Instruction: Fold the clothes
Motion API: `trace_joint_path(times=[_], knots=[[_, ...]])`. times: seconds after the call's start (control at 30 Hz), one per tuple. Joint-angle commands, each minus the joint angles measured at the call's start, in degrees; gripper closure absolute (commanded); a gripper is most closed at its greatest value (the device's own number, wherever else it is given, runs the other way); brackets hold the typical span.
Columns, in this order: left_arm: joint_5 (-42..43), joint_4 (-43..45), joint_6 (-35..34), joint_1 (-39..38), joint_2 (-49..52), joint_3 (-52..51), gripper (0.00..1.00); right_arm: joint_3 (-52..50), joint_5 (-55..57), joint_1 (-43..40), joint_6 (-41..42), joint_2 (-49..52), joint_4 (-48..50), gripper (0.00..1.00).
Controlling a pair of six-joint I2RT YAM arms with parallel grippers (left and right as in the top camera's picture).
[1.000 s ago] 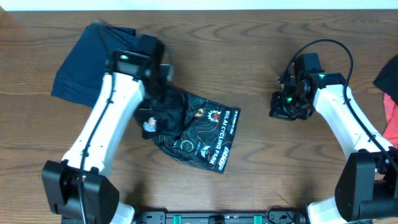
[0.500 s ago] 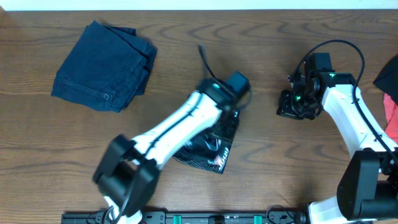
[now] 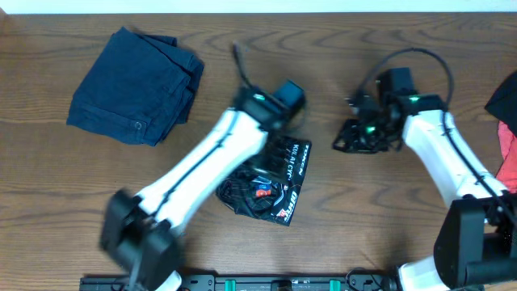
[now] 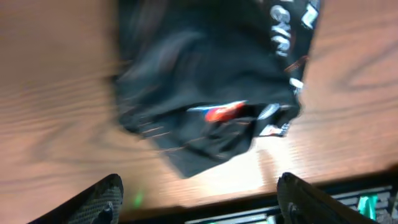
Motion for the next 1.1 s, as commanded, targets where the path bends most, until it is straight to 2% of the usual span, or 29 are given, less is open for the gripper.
trace_joint_path(times=[0.0, 0.17, 0.3, 0.37, 0.4, 0.5, 0.6, 0.63, 0.67, 0.7, 0.73, 0.83, 1.07], knots=[[-7.0, -2.0, 0.2, 5.7, -5.7, 1.1, 0.19, 0.2, -3.5, 7.3, -5.1, -0.2, 2.1, 0.67], [-7.2, -2.4, 0.4, 15.4, -11.7, 1.1, 0.18, 0.2, -0.2, 18.4, -5.2, -0.2, 9.9, 0.64], [-7.2, -2.6, 2.3, 21.4, -14.6, 1.1, 0.17, 0.2, 8.3, 26.7, -6.4, 0.0, 13.9, 0.6], [-7.2, -2.7, 2.8, 23.3, -15.4, 1.1, 0.17, 0.2, 11.7, 30.1, -8.9, 0.2, 14.3, 0.55], [-7.1, -2.7, 2.8, 24.2, -15.7, 1.1, 0.17, 0.2, 15.2, 32.5, -9.6, 0.7, 14.5, 0.48], [-7.1, -2.9, 2.8, 25.3, -15.8, 1.1, 0.16, 0.2, 23.9, 36.5, -9.6, 2.7, 15.0, 0.38], [-7.1, -2.9, 2.7, 25.3, -15.8, 1.1, 0.14, 0.2, 27.1, 38.6, -9.6, 6.1, 15.7, 0.36], [-7.1, -3.0, 2.7, 25.3, -15.8, 1.1, 0.14, 0.2, 27.3, 38.9, -9.4, 7.2, 16.2, 0.45], [-7.0, -3.2, 2.7, 25.3, -15.8, 1.1, 0.14, 0.2, 28.1, 39.0, -7.3, 8.3, 16.9, 0.76], [-6.8, -3.5, 2.7, 25.3, -15.8, 1.1, 0.14, 0.2, 29.9, 39.0, -4.4, 9.0, 17.4, 0.93], [-6.7, -3.8, 2.7, 25.3, -15.8, 1.1, 0.14, 0.2, 31.9, 38.8, -1.7, 9.1, 17.5, 0.99], [-6.7, -5.2, 2.7, 25.3, -15.8, 1.1, 0.14, 0.3, 35.4, 37.5, 5.2, 7.9, 17.5, 0.99], [-6.7, -5.4, 2.8, 25.3, -15.8, 1.1, 0.14, 0.3, 35.4, 31.2, 5.7, 0.9, 14.8, 0.99]])
